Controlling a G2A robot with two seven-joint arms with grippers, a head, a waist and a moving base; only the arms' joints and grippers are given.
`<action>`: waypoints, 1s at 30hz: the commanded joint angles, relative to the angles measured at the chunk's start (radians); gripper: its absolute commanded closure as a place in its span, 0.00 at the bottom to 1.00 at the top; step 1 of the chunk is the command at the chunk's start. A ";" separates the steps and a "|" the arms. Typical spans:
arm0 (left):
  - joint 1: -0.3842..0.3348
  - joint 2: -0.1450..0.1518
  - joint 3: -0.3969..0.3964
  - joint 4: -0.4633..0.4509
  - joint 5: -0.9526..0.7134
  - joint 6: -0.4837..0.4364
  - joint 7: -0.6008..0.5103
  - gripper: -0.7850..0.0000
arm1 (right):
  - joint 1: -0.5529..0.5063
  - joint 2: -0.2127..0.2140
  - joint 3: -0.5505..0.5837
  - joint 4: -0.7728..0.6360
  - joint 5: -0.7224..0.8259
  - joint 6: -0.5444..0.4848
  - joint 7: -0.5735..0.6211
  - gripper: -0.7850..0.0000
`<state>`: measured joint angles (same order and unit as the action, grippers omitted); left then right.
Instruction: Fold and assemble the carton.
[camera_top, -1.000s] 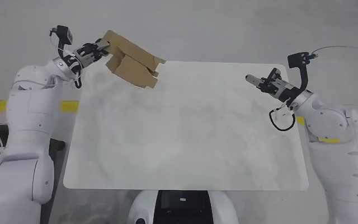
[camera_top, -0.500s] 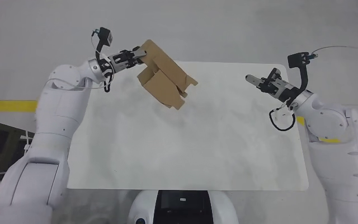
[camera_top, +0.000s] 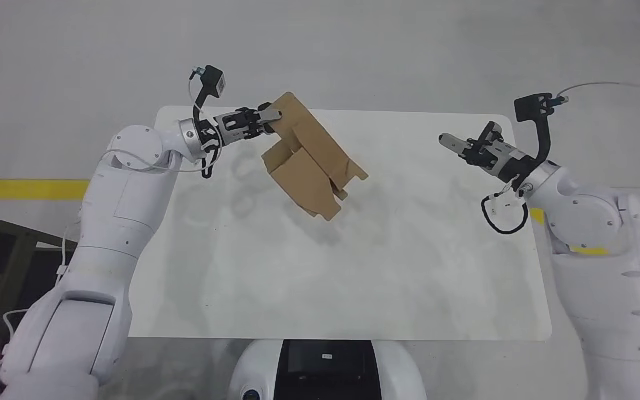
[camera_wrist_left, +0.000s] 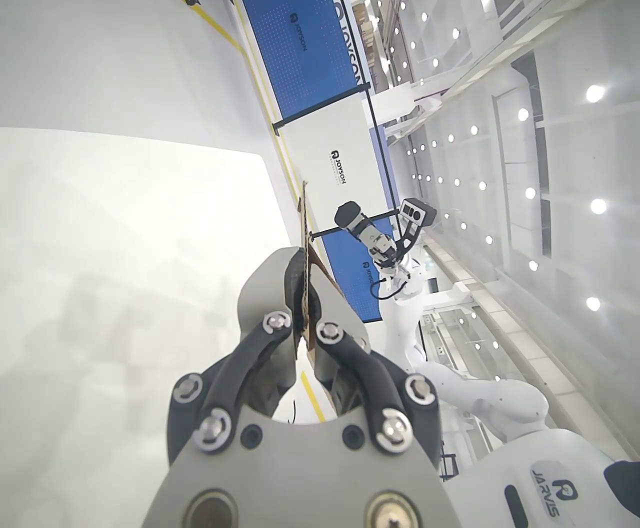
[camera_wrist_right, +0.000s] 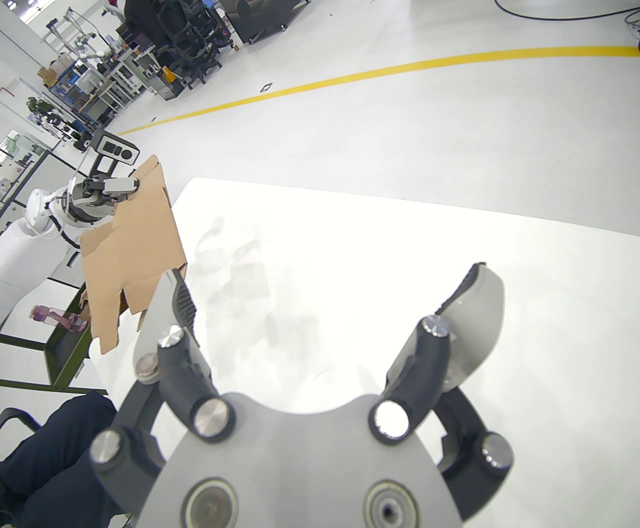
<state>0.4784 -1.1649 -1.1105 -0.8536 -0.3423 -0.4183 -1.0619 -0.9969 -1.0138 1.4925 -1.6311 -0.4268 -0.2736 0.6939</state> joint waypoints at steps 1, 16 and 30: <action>0.000 0.000 0.000 0.000 0.000 0.000 0.000 1.00 | 0.000 0.000 0.000 0.000 0.000 0.000 0.000 0.00; 0.000 0.000 0.000 0.000 0.000 0.000 0.000 1.00 | 0.000 0.000 0.000 0.000 0.000 0.000 0.000 0.00; 0.000 0.000 0.000 0.000 0.000 0.000 0.000 1.00 | -0.015 -0.002 -0.022 -0.008 -0.005 -0.011 -0.007 0.00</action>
<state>0.4784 -1.1649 -1.1105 -0.8537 -0.3423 -0.4183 -1.0617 -1.0072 -1.0146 1.4792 -1.6375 -0.4391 -0.2798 0.6882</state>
